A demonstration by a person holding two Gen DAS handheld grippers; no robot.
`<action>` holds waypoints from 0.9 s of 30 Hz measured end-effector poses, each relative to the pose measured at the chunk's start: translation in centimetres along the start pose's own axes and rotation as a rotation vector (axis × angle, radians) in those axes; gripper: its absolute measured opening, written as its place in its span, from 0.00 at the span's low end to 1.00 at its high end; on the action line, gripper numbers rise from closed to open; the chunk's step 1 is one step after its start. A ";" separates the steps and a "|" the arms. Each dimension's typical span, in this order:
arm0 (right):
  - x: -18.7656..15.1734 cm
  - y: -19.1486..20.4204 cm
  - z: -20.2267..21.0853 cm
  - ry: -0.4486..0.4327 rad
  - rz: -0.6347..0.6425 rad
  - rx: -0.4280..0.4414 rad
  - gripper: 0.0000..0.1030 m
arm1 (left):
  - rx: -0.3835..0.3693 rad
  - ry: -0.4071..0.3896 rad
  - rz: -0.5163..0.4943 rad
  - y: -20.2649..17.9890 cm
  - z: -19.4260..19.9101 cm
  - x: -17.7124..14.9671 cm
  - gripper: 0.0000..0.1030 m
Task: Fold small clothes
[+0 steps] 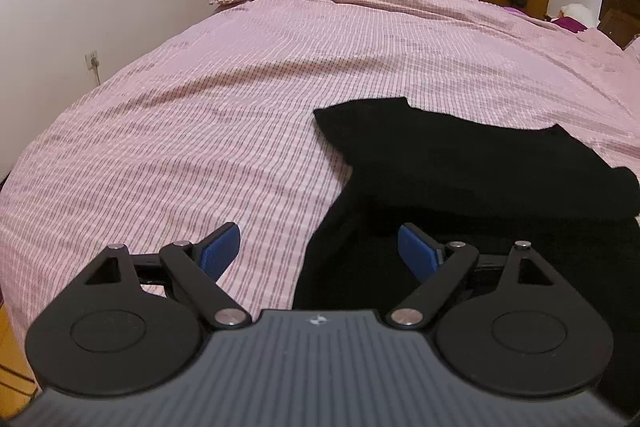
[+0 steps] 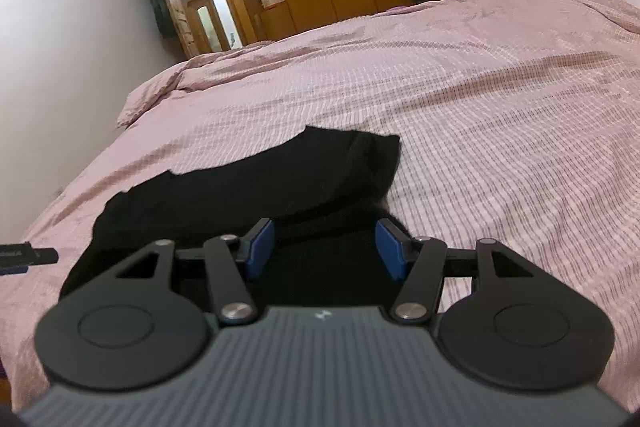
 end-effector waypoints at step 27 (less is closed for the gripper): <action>-5.4 -4.8 7.3 0.144 -0.069 -0.088 0.57 | -0.066 0.120 0.006 0.7 4.9 -10.2 0.87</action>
Point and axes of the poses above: each gripper's, at about its wrist camera, not at the fingertips, and z roughly against the way its jaws point, y to its left, x to its top, the point moved 6 cm from there along -z, roughly the way its jaws point, and after that the axes turned 13 degrees about -z, right-handed, at the moved point
